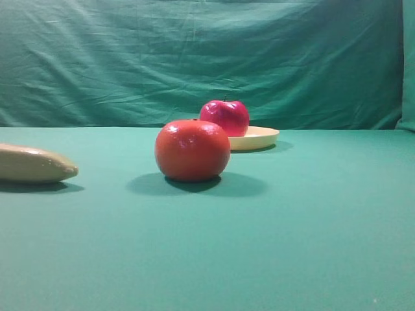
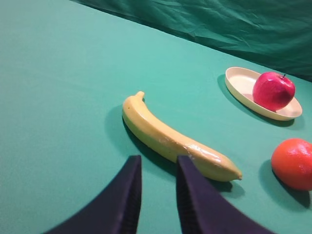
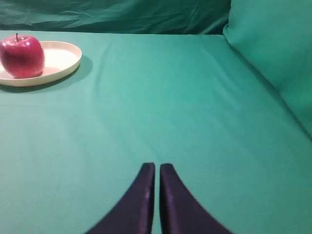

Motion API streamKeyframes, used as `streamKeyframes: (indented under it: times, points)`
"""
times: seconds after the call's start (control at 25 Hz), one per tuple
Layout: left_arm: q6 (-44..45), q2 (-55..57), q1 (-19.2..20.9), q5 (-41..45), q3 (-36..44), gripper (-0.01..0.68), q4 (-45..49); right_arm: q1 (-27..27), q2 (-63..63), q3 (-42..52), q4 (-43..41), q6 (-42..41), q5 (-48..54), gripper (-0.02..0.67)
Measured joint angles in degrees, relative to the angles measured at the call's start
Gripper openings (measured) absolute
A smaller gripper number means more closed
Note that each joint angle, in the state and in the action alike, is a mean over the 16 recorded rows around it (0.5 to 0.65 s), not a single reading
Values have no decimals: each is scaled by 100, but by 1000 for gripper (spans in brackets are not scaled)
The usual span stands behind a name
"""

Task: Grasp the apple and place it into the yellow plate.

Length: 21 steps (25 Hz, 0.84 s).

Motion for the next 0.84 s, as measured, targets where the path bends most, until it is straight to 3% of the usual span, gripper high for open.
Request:
streamKeyframes:
  times: [0.84]
  points:
    - [0,0,0,0,0,157,0,0,0,0,-2,0,0,0]
